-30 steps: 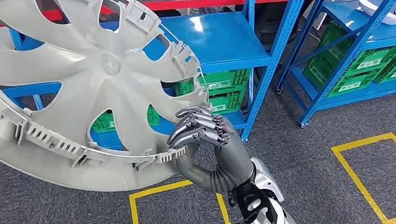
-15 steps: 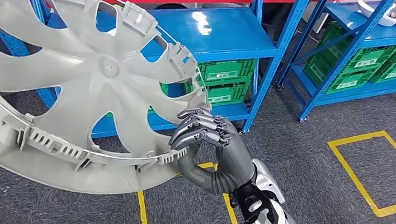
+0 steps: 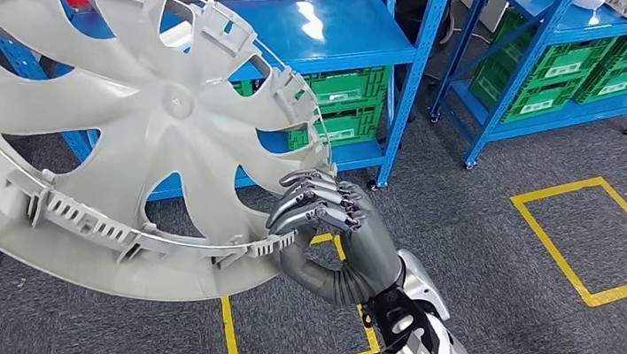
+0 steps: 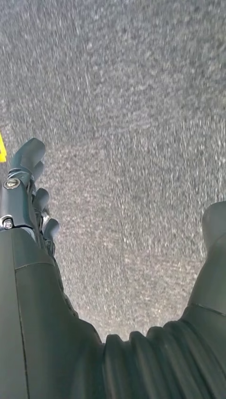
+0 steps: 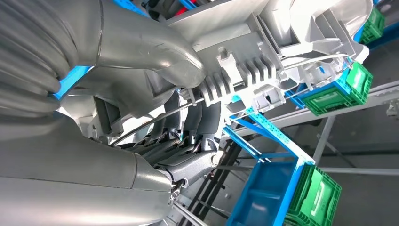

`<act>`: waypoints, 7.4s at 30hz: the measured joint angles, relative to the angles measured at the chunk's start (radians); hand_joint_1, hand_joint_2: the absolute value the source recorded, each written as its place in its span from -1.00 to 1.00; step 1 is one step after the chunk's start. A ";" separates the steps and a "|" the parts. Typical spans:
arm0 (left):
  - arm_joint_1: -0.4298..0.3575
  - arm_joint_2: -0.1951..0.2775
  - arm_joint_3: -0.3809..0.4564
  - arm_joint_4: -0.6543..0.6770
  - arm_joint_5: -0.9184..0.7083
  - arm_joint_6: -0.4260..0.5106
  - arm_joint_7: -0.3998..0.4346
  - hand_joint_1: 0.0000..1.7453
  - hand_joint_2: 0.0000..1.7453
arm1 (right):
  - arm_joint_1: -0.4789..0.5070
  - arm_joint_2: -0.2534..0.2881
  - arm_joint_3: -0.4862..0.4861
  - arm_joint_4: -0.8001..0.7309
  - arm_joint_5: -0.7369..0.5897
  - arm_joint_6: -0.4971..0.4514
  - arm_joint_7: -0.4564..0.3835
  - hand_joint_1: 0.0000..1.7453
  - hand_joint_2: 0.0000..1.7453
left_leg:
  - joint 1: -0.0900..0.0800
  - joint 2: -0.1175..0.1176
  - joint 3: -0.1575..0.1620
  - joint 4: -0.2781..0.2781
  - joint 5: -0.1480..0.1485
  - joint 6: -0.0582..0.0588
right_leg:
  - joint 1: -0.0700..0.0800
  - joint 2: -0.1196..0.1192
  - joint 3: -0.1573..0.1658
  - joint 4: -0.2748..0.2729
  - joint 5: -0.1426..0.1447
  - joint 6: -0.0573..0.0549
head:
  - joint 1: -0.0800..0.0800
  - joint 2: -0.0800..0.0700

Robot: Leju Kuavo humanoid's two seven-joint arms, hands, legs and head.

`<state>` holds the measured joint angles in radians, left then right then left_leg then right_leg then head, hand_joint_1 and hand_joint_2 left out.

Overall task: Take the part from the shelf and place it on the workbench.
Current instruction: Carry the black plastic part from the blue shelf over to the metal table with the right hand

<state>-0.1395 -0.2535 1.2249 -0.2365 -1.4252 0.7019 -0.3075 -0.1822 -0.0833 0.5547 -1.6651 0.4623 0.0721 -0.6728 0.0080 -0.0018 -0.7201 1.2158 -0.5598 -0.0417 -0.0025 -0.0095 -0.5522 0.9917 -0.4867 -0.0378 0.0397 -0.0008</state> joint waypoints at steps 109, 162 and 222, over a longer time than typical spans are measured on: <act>0.033 0.020 0.010 0.006 0.000 0.000 0.053 -1.00 1.00 | -0.021 0.024 -0.015 0.070 0.055 -0.114 -0.007 1.00 1.00 | -0.002 -0.044 0.117 -0.197 0.105 0.056 | -0.012 0.007 -0.141 0.311 -0.144 0.056 | -0.007 0.000; -0.004 0.006 0.010 0.042 0.064 -0.012 0.016 -1.00 1.00 | 0.066 0.036 -0.091 -0.054 0.210 -0.072 0.012 1.00 1.00 | -0.011 0.052 0.118 -0.184 0.092 0.025 | 0.000 -0.107 -0.012 0.043 -0.020 0.037 | -0.005 0.000; 0.010 0.012 0.003 0.038 0.117 -0.001 0.007 -1.00 1.00 | 0.067 0.029 -0.080 -0.047 0.189 -0.069 -0.005 1.00 1.00 | 0.003 0.068 0.123 -0.183 0.093 0.008 | 0.002 -0.099 -0.014 0.036 -0.005 0.038 | 0.003 0.000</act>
<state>-0.1295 -0.2416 1.2284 -0.1987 -1.3085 0.7013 -0.3005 -0.1149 -0.0544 0.4747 -1.7126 0.6514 0.0029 -0.6777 0.0111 0.0666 -0.5974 1.0329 -0.4663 -0.0332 0.0000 -0.1081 -0.5664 1.0274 -0.4917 0.0000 0.0423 -0.0008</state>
